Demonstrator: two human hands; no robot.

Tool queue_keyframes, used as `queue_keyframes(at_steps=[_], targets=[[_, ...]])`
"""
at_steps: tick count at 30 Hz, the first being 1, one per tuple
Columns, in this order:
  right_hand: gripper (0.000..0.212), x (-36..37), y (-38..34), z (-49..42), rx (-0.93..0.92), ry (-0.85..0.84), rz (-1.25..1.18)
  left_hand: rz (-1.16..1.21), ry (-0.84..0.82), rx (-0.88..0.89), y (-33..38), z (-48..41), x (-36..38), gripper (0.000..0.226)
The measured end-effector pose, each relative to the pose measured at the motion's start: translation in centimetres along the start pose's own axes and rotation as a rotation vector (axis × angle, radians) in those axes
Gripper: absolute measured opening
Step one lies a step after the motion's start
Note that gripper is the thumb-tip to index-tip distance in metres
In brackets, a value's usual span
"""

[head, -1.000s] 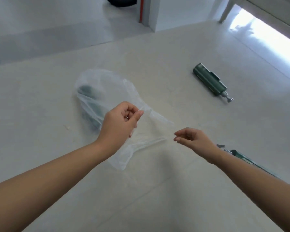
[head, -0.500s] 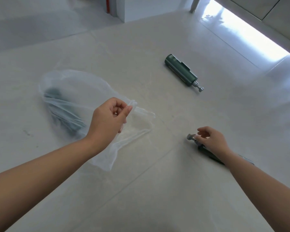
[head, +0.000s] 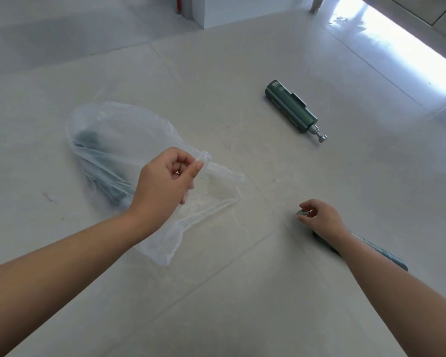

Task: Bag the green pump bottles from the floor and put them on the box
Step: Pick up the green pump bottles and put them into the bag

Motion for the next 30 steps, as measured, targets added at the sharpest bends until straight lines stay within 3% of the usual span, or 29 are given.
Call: queue_keyframes(at_steps=[16,30], targets=[[0.028,0.7,0.3,-0.8,0.042,-0.053,0.116,0.028,0.011,0.028,0.5,0.0,-0.5,0.014],[0.024,-5.2,-6.8,4.4,-0.107,0.207,-0.092,0.051,0.009,0.08,2.0,-0.3,-1.2,0.014]])
Point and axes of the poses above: each hand's wrist, its own z-axis away from the middle knuckle, its own x-axis out of the palm, y = z × x, the point moved 6 cm from there along -z, towards the middle knuckle
